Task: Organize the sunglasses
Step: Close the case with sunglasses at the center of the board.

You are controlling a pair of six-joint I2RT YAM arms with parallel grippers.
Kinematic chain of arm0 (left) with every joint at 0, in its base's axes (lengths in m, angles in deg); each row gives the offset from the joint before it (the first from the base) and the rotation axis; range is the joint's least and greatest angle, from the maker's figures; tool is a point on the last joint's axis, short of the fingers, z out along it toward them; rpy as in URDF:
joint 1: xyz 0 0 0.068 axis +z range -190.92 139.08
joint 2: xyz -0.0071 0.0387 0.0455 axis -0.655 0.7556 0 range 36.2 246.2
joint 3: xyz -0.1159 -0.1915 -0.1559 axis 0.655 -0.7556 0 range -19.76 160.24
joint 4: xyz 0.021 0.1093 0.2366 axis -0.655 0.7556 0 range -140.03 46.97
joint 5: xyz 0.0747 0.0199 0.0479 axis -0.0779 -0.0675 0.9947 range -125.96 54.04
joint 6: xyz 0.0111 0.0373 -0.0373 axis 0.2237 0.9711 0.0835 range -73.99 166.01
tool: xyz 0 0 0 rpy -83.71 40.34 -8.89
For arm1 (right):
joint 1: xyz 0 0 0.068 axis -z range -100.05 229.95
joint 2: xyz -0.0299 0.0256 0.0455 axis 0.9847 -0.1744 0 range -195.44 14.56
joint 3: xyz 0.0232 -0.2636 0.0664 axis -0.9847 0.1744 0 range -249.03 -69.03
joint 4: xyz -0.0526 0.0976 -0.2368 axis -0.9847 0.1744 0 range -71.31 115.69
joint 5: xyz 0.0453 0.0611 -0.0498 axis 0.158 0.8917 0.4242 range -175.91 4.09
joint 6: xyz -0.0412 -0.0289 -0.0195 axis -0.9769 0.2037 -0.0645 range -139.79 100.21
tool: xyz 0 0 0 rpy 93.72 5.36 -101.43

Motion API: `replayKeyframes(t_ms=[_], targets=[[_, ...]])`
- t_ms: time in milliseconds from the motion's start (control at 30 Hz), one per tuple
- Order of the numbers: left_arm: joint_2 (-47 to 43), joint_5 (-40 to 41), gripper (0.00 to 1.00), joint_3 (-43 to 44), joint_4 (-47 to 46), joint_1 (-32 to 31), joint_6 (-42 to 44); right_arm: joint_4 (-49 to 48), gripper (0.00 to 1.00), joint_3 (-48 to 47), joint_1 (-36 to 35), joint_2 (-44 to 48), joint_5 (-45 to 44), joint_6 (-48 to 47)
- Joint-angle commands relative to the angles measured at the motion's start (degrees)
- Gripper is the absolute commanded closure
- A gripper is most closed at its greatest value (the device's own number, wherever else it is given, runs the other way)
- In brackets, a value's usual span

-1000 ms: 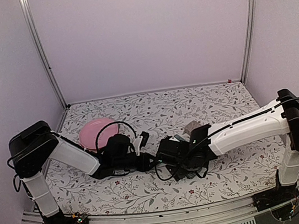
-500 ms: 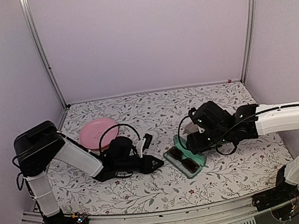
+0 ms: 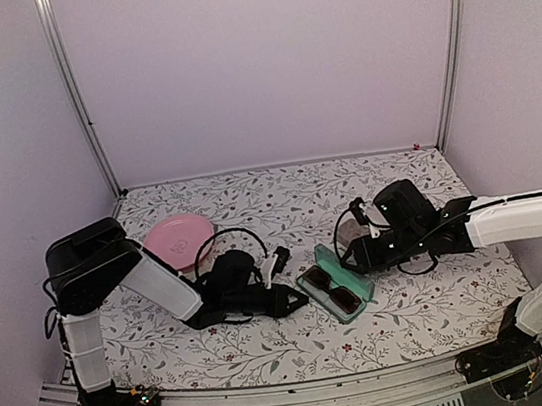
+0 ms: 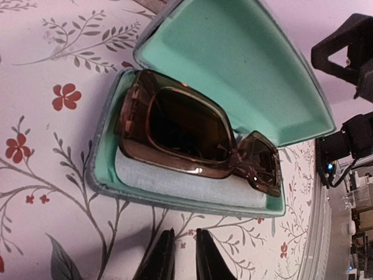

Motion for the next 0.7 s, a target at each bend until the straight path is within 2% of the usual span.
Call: replayKeyframes(t_ms=[0, 400, 667], targets=[[2.6, -0.8, 0.85, 1.5, -0.4, -0.5, -0.3, -5.4, 0.55, 1.4, 0.4, -1.5, 4.1, 0.2], [4.7, -0.9, 0.86, 1.7, -2.9, -0.8, -2.2, -9.7, 0.70, 3.7, -0.3, -3.2, 7.2, 2.4], [5.3, -0.5, 0.86, 2.3, -3.0, -1.3, -2.2, -11.2, 0.73, 3.9, -3.5, -5.5, 5.6, 4.6]])
